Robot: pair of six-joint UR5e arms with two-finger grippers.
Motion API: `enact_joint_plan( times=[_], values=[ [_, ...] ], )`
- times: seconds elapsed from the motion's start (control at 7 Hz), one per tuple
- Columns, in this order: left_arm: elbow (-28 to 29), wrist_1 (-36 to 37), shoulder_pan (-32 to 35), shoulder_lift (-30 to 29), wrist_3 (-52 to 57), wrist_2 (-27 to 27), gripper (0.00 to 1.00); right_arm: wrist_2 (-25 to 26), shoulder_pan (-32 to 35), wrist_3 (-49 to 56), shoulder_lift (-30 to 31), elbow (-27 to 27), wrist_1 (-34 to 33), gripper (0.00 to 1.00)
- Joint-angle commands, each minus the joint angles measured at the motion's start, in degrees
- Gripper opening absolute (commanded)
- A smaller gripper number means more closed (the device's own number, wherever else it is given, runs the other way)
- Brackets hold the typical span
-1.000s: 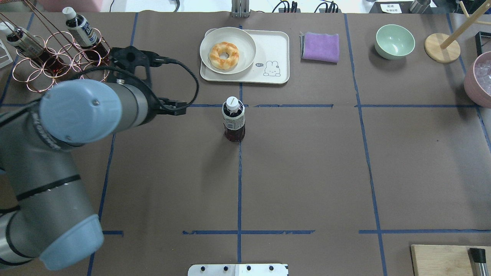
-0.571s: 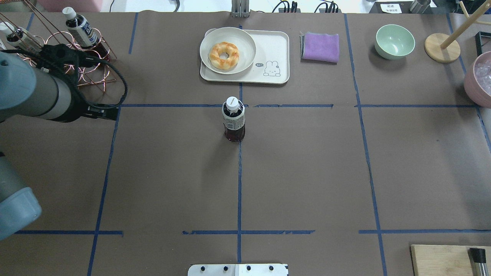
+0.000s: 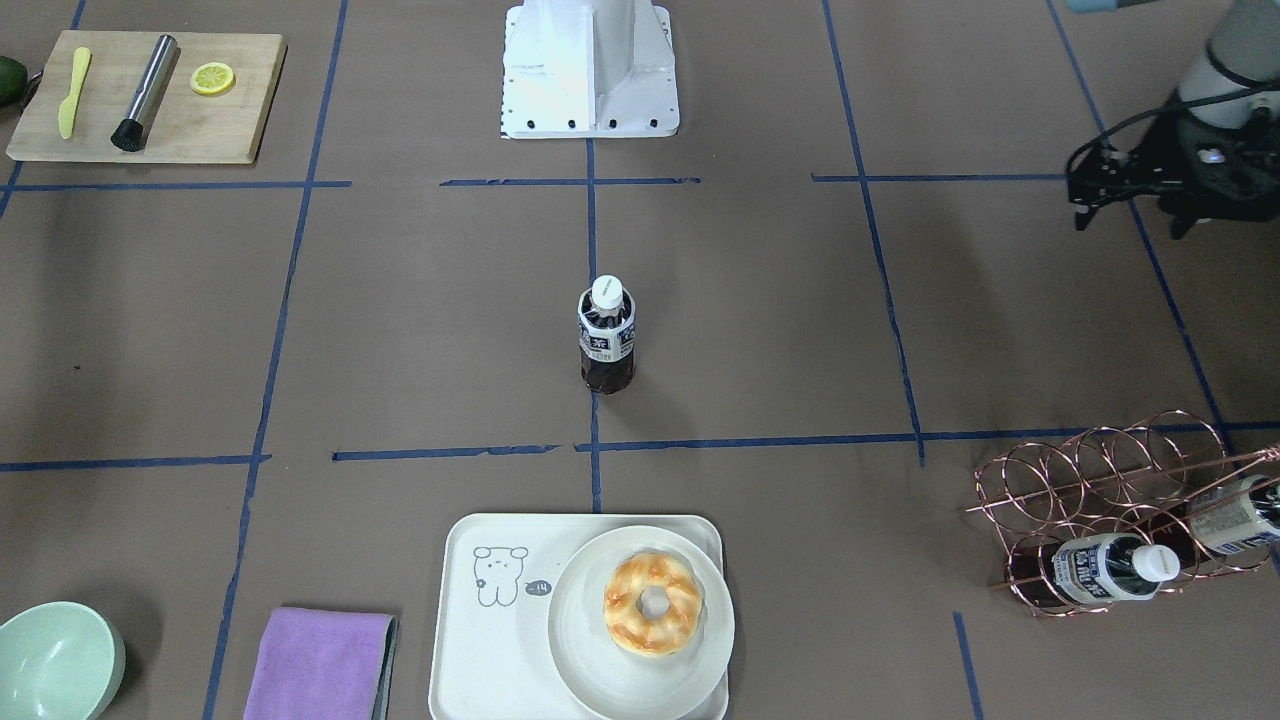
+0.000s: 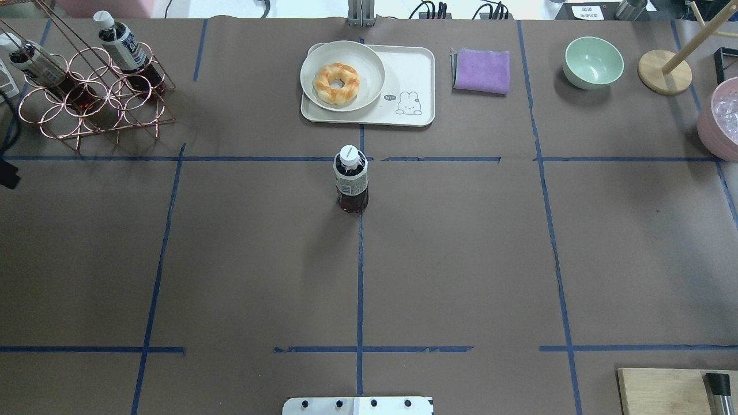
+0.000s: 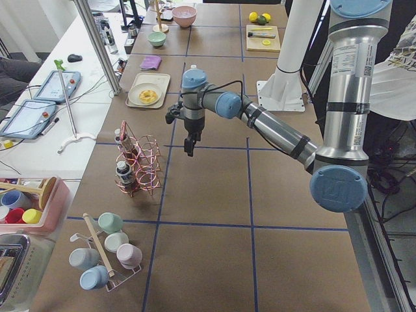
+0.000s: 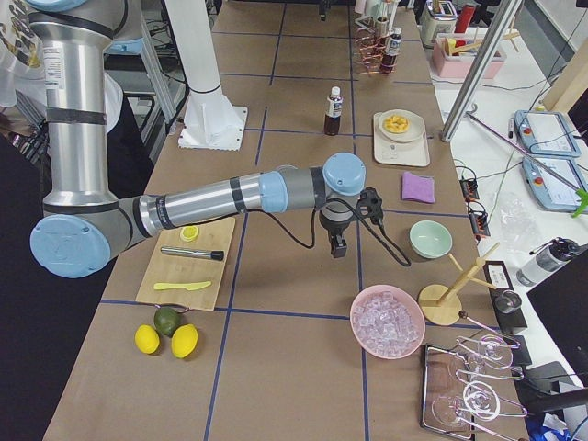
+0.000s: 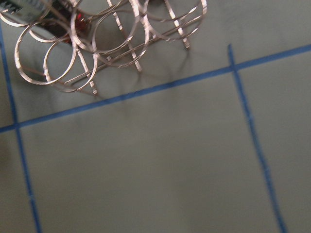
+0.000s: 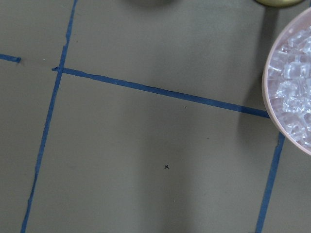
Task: Place tea on tray
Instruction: 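Set the bottle upright on the table and withdraw the left arm, then move the right gripper over the standing tea bottle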
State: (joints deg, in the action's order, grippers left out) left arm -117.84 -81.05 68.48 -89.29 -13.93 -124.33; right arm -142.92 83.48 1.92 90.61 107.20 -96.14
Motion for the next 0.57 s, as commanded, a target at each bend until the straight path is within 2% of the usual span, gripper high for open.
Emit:
enact_joint_plan(
  times=[0.0, 0.43],
  values=[
    [8.56, -0.60, 12.69, 2.19, 10.14, -6.34, 1.00, 0.01, -4.00, -8.96, -2.18, 3.08, -0.01, 1.00],
    [8.59, -2.71, 16.08, 6.41, 10.15, -7.06, 1.00, 1.06, -12.52, -28.74, -11.12, 8.54, -0.36, 1.00]
  ],
)
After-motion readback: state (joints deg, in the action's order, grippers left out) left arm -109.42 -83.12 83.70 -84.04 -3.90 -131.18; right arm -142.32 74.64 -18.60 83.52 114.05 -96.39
